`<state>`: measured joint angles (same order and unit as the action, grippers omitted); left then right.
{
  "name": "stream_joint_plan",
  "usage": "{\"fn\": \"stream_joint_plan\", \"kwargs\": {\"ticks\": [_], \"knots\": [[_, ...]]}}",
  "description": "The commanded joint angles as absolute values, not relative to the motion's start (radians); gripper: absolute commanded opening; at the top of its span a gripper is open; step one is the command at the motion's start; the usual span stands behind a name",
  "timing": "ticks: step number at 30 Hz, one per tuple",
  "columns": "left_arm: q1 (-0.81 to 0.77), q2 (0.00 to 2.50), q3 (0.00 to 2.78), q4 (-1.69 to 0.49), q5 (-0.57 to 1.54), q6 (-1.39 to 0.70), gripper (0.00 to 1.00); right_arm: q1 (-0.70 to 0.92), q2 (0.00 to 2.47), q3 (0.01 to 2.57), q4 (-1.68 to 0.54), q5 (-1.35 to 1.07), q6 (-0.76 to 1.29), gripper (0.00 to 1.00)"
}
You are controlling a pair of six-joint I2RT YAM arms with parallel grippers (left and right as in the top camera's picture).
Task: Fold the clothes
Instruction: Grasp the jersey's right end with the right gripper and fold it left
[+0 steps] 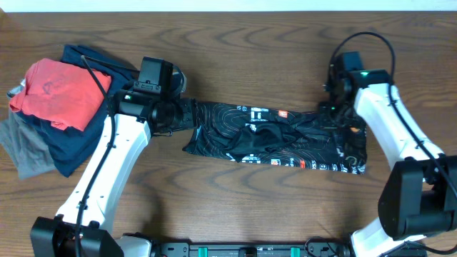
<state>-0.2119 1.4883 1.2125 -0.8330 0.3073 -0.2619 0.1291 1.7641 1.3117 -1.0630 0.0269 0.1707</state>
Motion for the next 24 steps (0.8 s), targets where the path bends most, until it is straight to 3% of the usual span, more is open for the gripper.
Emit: {"fn": "stream_joint_plan", "kwargs": {"ticks": [1,12,13,15,17,20,24], "knots": [[-0.208,1.481,1.215,-0.838,0.301,-0.256,0.6,0.18,1.753,1.312,-1.058,0.033,0.233,0.02],[-0.208,1.481,1.215,-0.838,0.301,-0.256,0.6,0.229,1.753,1.311,-1.064,0.017,0.263,0.04],[-0.208,1.481,1.215,-0.838,0.301,-0.256,0.6,0.232,1.753,1.311,-1.065,0.006,0.263,0.1],[-0.208,1.481,1.215,-0.838,0.301,-0.256,0.61,0.237,1.753,1.311,-1.055,-0.053,0.253,0.31],[-0.208,1.481,1.215,-0.837,0.301,-0.256,0.6,0.24,1.753,1.311,-1.039,-0.163,0.15,0.41],[-0.208,1.481,1.215,-0.838,0.301,-0.256,0.61,0.24,1.753,1.311,-1.035,-0.18,0.075,0.44],[-0.208,1.481,1.215,-0.837,0.301,-0.256,0.61,0.227,1.753,1.311,-1.043,0.062,0.258,0.46]]}}
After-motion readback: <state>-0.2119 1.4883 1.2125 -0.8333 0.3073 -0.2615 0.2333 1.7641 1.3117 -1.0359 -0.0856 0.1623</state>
